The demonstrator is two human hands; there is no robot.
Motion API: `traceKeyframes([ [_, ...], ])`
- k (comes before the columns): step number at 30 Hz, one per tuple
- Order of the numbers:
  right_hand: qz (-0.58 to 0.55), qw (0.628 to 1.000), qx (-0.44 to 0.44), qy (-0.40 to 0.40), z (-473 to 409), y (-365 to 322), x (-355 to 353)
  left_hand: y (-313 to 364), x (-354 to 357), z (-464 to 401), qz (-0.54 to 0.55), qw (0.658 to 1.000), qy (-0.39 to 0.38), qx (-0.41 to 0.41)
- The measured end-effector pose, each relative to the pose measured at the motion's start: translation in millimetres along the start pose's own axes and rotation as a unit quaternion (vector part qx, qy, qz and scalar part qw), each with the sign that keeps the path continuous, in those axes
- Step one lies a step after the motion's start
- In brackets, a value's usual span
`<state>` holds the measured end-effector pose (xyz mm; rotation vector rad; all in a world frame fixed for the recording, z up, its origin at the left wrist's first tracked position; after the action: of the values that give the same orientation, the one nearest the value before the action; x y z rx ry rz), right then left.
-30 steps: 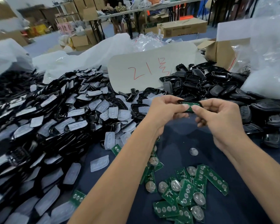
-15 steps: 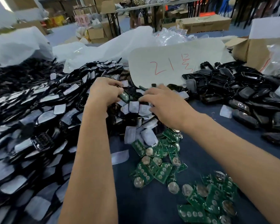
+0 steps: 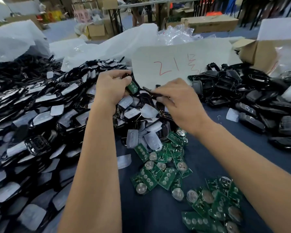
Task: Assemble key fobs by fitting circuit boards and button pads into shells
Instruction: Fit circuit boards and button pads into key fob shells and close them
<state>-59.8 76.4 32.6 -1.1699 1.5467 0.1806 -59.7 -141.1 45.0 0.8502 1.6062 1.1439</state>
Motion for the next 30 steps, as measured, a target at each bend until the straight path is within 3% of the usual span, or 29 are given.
traceKeyframes([
  [4,-0.202,0.955,0.147,0.16,64,58,-33,16,70,8,-0.059,0.989,-0.138,-0.004],
  [7,-0.35,0.887,0.171,0.247,106,86,-51,23,145,28,-0.1,0.954,-0.283,0.025],
  [9,-0.373,0.873,0.177,0.259,126,98,-55,24,185,43,-0.147,0.93,-0.332,0.052],
  [12,-0.366,0.876,0.205,0.238,142,114,-51,12,212,53,-0.192,0.916,-0.347,0.065],
  [14,-0.34,0.893,0.215,0.201,143,114,-47,9,211,52,-0.202,0.922,-0.318,0.084],
  [17,-0.295,0.927,0.186,0.141,137,104,-45,14,202,48,-0.106,0.948,-0.28,0.107],
  [19,-0.268,0.942,0.168,0.115,134,100,-44,14,204,50,-0.021,0.94,-0.33,0.086],
  [22,-0.256,0.944,0.171,0.116,134,102,-42,14,212,59,-0.007,0.92,-0.38,0.098],
  [26,-0.337,0.896,0.216,0.19,139,110,-41,11,214,61,0.055,0.92,-0.38,0.073],
  [30,-0.513,0.789,0.196,0.275,142,111,-47,16,218,65,0.103,0.913,-0.389,0.07],
])
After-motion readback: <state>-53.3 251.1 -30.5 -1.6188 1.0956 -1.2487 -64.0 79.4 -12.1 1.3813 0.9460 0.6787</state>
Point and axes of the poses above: each hand's wrist, its own z-axis away from the middle knuckle, its own x-axis out of the palm, y = z × x, the point moved 5 cm from there along -z, towards the middle knuckle, and after that the axes turned 14 degrees about -y, right-handed, at the moved point
